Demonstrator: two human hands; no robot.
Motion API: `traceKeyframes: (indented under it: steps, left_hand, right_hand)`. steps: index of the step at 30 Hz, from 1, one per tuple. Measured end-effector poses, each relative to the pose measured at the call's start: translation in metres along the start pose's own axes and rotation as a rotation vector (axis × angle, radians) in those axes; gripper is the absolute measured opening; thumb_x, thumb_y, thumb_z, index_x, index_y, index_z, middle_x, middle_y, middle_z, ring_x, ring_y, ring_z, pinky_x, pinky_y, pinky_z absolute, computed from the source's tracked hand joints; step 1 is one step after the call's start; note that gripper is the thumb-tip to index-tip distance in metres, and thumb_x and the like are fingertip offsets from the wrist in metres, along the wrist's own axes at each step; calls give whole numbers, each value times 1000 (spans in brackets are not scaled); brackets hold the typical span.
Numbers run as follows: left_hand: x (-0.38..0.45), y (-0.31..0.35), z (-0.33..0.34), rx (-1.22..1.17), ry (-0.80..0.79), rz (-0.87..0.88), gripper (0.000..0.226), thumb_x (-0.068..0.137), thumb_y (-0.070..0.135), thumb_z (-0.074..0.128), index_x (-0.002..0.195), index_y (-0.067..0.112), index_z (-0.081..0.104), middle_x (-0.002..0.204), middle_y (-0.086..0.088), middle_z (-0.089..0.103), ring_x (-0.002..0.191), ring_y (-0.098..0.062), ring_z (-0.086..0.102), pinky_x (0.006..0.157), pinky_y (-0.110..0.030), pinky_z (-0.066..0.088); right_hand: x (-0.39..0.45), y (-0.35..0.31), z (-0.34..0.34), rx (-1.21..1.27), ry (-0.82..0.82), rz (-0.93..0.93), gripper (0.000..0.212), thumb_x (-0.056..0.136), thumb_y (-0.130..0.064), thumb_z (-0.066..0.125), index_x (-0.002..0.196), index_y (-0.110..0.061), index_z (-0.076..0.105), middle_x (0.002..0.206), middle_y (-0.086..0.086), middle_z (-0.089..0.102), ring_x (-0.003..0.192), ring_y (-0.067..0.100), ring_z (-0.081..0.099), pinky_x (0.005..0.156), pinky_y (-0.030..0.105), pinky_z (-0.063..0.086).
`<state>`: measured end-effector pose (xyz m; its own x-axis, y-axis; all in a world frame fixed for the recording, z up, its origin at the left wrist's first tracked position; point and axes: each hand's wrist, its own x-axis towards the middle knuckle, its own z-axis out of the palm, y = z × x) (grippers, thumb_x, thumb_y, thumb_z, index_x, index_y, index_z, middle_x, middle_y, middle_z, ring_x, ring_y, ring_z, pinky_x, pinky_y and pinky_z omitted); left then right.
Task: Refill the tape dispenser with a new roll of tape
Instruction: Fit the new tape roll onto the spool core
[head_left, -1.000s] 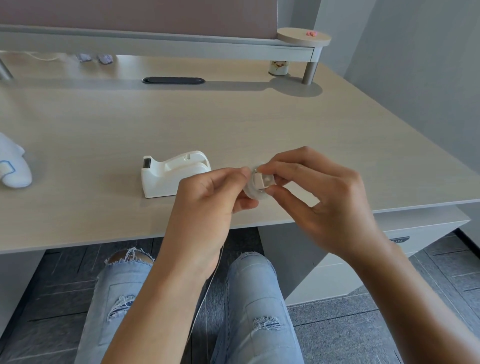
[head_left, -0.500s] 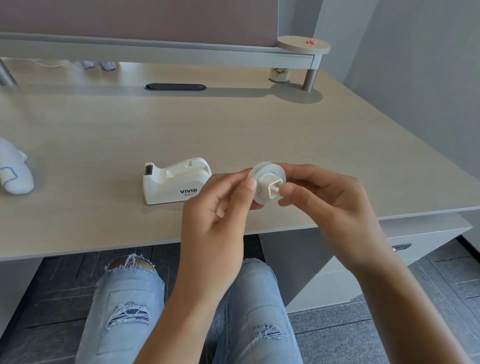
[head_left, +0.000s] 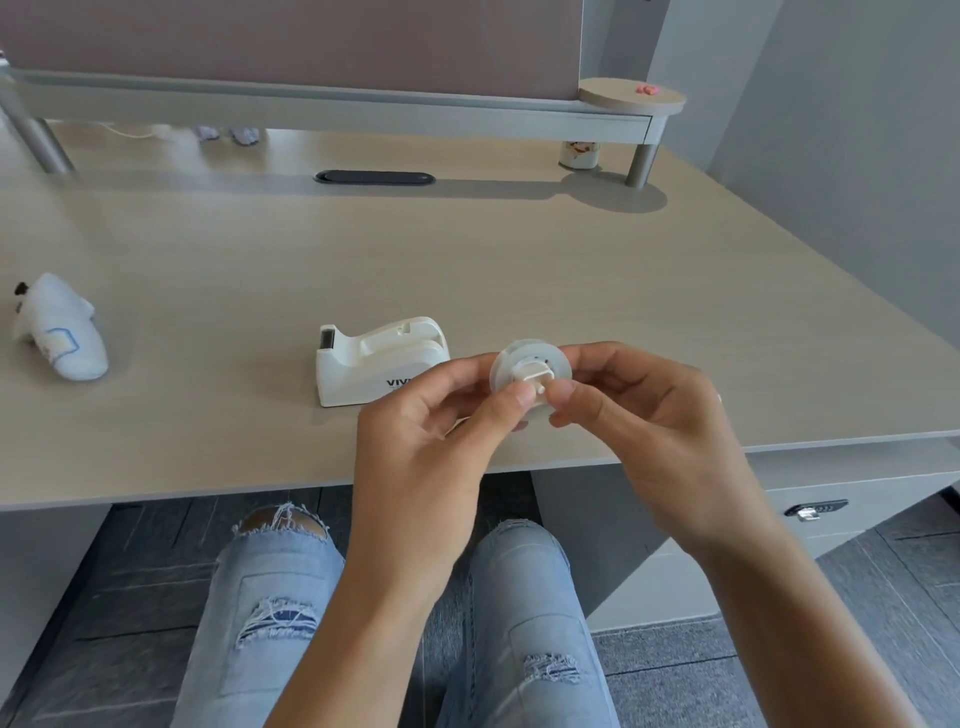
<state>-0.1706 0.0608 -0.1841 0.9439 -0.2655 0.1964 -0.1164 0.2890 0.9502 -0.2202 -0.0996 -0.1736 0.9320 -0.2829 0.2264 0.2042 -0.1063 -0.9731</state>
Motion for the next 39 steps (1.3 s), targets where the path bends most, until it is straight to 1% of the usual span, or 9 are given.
traceKeyframes:
  steps: [5,9,11,18,24,28,31,34,39]
  left_hand:
    - [3,1,-8,23,50,3,14,85,9,79,98,12,83,89,-2,84,77,-12,76,83,-34,62]
    - [2,2,-5,69,93,11,14,86,13,81,99,14,83,91,-2,84,77,-11,75,88,-48,63]
    - [3,7,-33,62,142,25,15,86,14,82,101,14,83,91,-3,84,77,-11,75,88,-51,63]
    - [3,10,-45,69,201,-2,14,84,18,84,96,26,85,85,1,85,74,-18,78,84,-39,63]
    - [3,19,-71,-24,156,-44,13,84,11,80,95,18,84,87,-2,85,77,-14,77,84,-39,64]
    - [2,23,-85,-122,104,-84,14,82,8,81,95,12,84,93,-8,85,83,-19,77,83,-37,62]
    - [3,25,-95,-151,67,-105,18,75,15,83,93,13,85,93,-10,84,83,-20,75,84,-39,61]
    - [5,28,-99,-186,45,-120,19,66,16,87,85,15,85,87,-7,84,81,-18,72,79,-34,59]
    - [12,27,-98,-188,47,-149,17,68,18,81,85,14,85,88,-8,84,82,-19,72,77,-33,58]
  right_hand:
    - [2,-1,10,-59,8,-3,22,87,-20,75,104,-6,78,97,14,81,80,13,69,79,22,59]
    - [3,0,14,-76,46,-4,14,92,-10,75,104,-5,78,94,12,83,80,13,71,78,21,59]
    - [7,0,43,-83,22,3,12,92,-8,75,104,-5,79,94,11,83,79,13,71,77,20,59]
    - [9,-6,59,-94,24,18,10,90,-8,77,100,-5,80,90,12,82,72,8,70,72,14,56]
    - [14,-15,80,-89,-43,58,17,89,-13,77,103,-4,81,97,18,81,76,14,68,77,22,58]
    - [17,-18,89,-74,-105,81,29,82,-27,76,101,-5,82,94,9,83,78,15,66,75,21,57]
    - [19,-18,92,-26,-148,100,28,80,-28,77,99,-7,83,96,12,82,81,22,65,74,22,57]
    - [20,-16,92,36,-193,118,28,77,-32,80,96,-12,84,98,15,81,89,30,65,79,30,56]
    - [26,-12,88,48,-196,123,27,74,-34,84,92,-14,85,100,23,80,87,31,65,79,32,57]
